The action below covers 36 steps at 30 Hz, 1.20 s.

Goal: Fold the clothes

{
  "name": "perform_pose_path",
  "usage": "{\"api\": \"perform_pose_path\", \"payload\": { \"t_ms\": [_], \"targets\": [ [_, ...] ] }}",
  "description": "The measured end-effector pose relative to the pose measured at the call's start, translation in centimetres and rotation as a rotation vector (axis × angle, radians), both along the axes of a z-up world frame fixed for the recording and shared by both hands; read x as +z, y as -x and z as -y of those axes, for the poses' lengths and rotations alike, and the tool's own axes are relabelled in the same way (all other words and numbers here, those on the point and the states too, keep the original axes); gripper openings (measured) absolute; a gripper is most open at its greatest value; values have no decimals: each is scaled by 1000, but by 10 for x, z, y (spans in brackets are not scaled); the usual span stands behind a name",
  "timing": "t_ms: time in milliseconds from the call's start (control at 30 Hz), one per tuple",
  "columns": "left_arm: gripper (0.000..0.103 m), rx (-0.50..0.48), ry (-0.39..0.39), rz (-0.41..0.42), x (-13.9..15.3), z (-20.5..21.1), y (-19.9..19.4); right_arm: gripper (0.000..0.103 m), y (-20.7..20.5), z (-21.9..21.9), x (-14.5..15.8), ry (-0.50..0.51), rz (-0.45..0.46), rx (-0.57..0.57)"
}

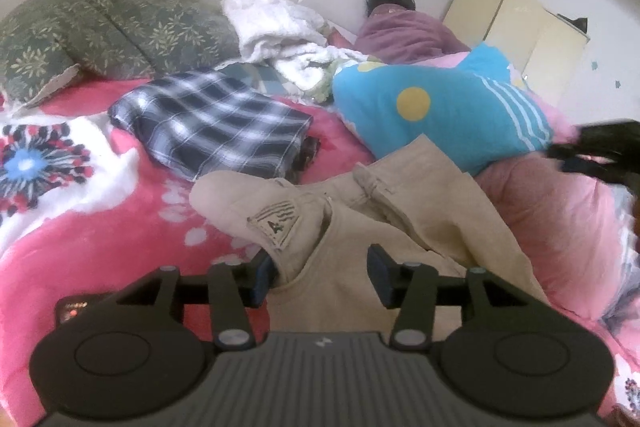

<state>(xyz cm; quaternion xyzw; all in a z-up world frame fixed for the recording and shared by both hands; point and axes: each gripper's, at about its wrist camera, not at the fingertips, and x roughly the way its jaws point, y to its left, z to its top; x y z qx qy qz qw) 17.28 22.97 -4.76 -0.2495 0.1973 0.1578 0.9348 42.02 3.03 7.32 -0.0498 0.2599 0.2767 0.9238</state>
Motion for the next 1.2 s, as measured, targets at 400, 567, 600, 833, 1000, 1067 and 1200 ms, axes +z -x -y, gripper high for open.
{"api": "perform_pose_path", "payload": {
  "t_ms": [400,567,600,833,1000,1067,1200],
  "targets": [
    [50,-92,-29,44,17,40,35,42,220,238,17,-240,-55,-222],
    [50,-257,-110,40,20,84,50,43,310,316,-32,-329,-175,-387],
    [50,-305,-104,22,21,93,49,43,323,328,-41,-350,-206,-414],
    [54,-596,-184,-53,16,163,22,52,351,370,-67,-479,-308,-497],
    [51,-659,-200,-106,-16,174,-15,63,324,353,-72,-414,-309,-494],
    [49,-662,-164,-129,-23,173,-24,63,309,335,-75,-370,-307,-480],
    [49,-684,-134,-149,-23,175,-36,71,291,275,-78,-168,-215,-361]
  ]
}}
